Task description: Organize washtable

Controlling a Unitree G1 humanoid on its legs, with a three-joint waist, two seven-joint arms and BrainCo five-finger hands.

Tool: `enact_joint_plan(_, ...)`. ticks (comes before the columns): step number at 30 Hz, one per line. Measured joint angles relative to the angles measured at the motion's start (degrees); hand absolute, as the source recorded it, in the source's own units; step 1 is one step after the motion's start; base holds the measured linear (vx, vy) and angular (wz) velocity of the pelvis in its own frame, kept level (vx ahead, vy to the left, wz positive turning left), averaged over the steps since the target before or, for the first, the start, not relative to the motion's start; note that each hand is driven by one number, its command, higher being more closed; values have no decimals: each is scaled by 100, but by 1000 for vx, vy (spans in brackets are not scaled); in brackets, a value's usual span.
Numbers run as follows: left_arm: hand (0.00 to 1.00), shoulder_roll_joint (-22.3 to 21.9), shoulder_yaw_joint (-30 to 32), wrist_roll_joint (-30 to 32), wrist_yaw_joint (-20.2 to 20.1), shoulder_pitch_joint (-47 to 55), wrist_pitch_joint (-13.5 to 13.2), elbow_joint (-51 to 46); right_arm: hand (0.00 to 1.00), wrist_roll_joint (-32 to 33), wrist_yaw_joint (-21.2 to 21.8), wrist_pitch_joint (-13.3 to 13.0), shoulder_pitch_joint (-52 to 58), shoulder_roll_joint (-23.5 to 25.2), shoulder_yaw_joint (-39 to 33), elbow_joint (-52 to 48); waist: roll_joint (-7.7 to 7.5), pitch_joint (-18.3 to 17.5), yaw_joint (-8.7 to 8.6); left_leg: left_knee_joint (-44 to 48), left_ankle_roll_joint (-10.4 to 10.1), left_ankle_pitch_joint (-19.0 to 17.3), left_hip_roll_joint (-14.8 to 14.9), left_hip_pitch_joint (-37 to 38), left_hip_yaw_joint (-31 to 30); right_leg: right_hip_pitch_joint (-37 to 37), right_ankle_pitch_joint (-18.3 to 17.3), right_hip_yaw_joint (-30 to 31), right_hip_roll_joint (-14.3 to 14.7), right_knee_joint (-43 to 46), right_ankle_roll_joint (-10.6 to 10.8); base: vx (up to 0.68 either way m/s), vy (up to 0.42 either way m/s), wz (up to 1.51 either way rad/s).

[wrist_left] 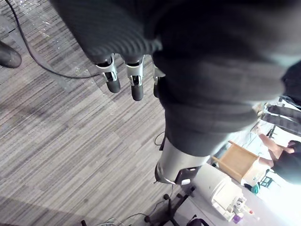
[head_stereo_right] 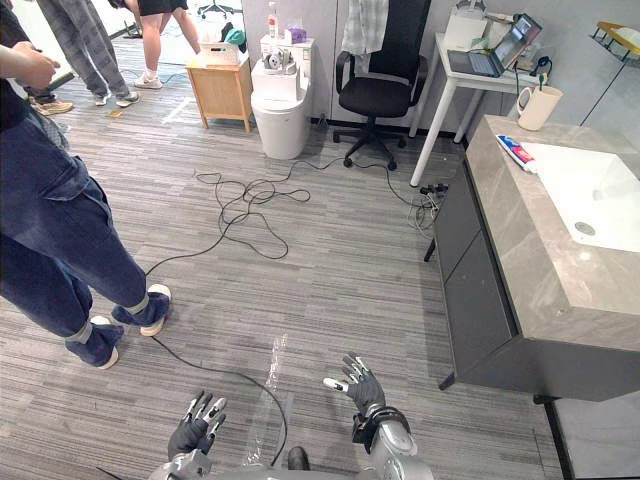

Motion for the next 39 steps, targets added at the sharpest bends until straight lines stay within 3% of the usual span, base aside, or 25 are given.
enact_joint_plan(7,0,65,73,0,91,34,-23,9,0,-63,-4,14,-222,22,-73,364,51,28,132,-263,-57,224,-17,207,-107,138,-10,116,76,-107,-40,-5,-61,11)
enact_joint_plan(8,0,-114,239,0,195,92,12,116,0,-429,10,152,-268,-86,131,542,75,125,152,-449,-394,247,333,542,-103,100,389,475,163,-518,16,-14,-16,-3)
enact_joint_plan(14,0,-125,289,7,200,91,12,90,0,-428,19,151,-281,-92,133,542,77,125,161,-477,-394,246,342,493,-104,62,388,467,167,-544,16,0,0,0)
enact_joint_plan(21,0,-465,1089,434,477,101,-162,-686,0,-428,259,108,-531,-137,139,557,58,132,203,-443,-397,248,353,209,-89,-104,497,333,170,-787,-3,39,11,1)
enact_joint_plan(23,0,-558,1306,620,592,103,-236,-983,0,-429,266,52,-680,-137,111,599,42,142,309,-436,-372,230,356,149,-82,-115,507,254,152,-787,4,91,2,3)
enact_joint_plan(26,0,-673,1437,848,723,181,-351,-1376,0,-421,305,-58,-796,-122,84,601,-94,250,394,80,-323,-147,336,0,-141,-287,144,48,-53,-141,-31,89,-2,14)
enact_joint_plan(27,0,-692,1438,887,748,203,-350,-1407,0,-410,374,-73,-791,-124,69,596,-107,314,407,267,-284,-332,353,16,-233,-464,37,-334,-245,707,-132,109,-13,14)
enact_joint_plan(28,0,-700,1436,888,759,202,-350,-1409,0,-406,380,-75,-786,-124,68,590,-99,337,406,308,-294,-364,367,35,-247,-537,33,-407,-292,957,-199,105,2,16)
enact_joint_plan(29,0,-696,1422,921,811,196,-350,-1410,0,-392,381,-76,-745,-129,67,582,-103,413,386,408,-252,-472,398,126,-297,-841,68,-479,-484,1908,-525,128,15,18)
enact_joint_plan(30,0,-657,1428,941,853,150,-351,-1417,0,-392,382,-75,-712,-110,60,581,-63,567,342,461,-137,-569,446,268,-376,-1233,39,-434,-659,2811,-696,134,14,20)
enact_joint_plan(31,0,-601,1427,938,875,133,-349,-1411,0,-391,386,-74,-678,-86,49,579,-66,604,333,526,-107,-641,487,280,-406,-1385,-98,-411,-690,2995,-651,160,-6,9)
enact_joint_plan(34,0,-364,1412,935,937,15,-345,-1412,0,-317,383,-72,-645,6,-80,554,-137,725,326,793,-211,-939,727,293,-392,-1935,-98,-556,-613,2134,-453,233,-11,-5)
enact_joint_plan(35,0,-321,1402,940,935,-75,-345,-1413,0,-248,370,-72,-645,20,-195,556,-148,777,328,872,-304,-1067,778,320,-391,-2024,87,-716,-535,1433,-248,263,-34,0)
enact_joint_plan(36,0,-269,1371,944,931,-168,-347,-1414,0,-198,364,-72,-653,17,-256,556,-169,836,328,951,-409,-1214,801,376,-383,-2007,313,-907,-514,843,-174,264,-45,0)
enact_joint_plan(39,0,-228,1192,949,928,-289,-365,-1414,0,-142,352,-72,-664,18,-318,555,-188,851,334,964,-556,-1533,800,597,-379,-1975,557,-1443,-533,355,-242,349,-87,0)
